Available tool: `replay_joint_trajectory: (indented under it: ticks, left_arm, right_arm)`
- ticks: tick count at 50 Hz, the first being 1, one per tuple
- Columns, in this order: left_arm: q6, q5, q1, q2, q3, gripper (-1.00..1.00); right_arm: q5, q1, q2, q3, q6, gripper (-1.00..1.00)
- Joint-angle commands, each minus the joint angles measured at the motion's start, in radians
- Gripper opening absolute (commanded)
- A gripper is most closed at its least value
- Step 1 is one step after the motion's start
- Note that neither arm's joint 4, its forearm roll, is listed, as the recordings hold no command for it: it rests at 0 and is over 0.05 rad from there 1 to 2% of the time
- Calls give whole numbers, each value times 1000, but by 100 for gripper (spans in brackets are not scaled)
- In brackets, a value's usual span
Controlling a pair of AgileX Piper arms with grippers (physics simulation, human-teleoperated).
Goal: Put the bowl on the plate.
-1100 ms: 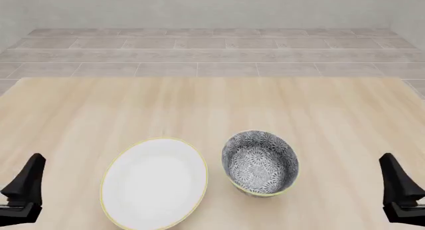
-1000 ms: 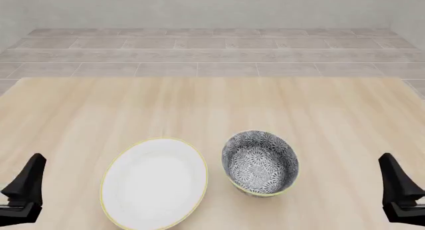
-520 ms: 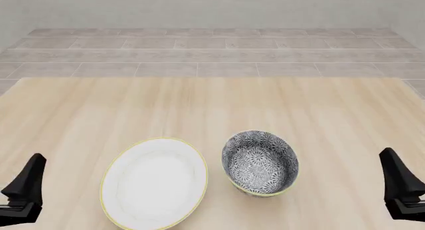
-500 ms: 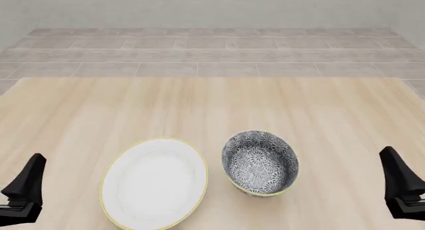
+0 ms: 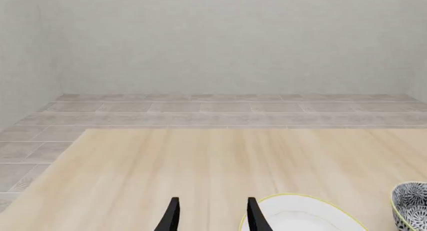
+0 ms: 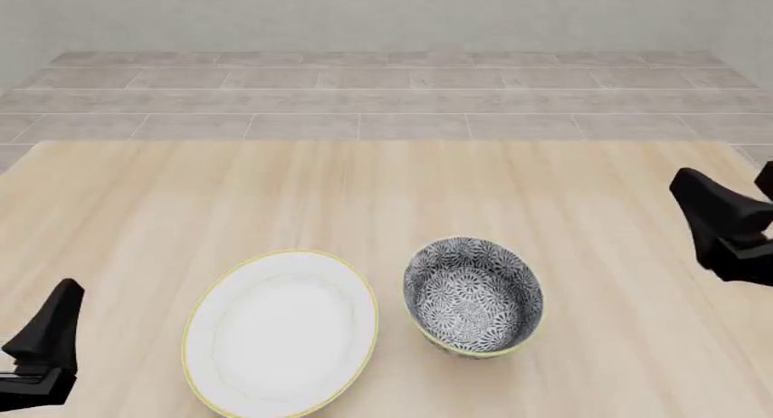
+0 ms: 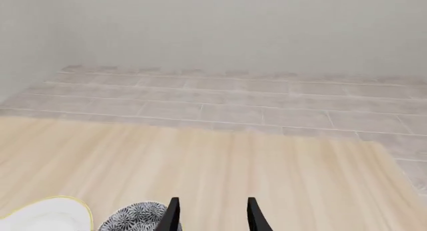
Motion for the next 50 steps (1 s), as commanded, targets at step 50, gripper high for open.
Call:
replay_joint_trajectory:
  ticks: [50]
  left_arm:
    - [0,0,0,0,0,100]
  right_arm:
    - [56,209,701,-286,132,100]
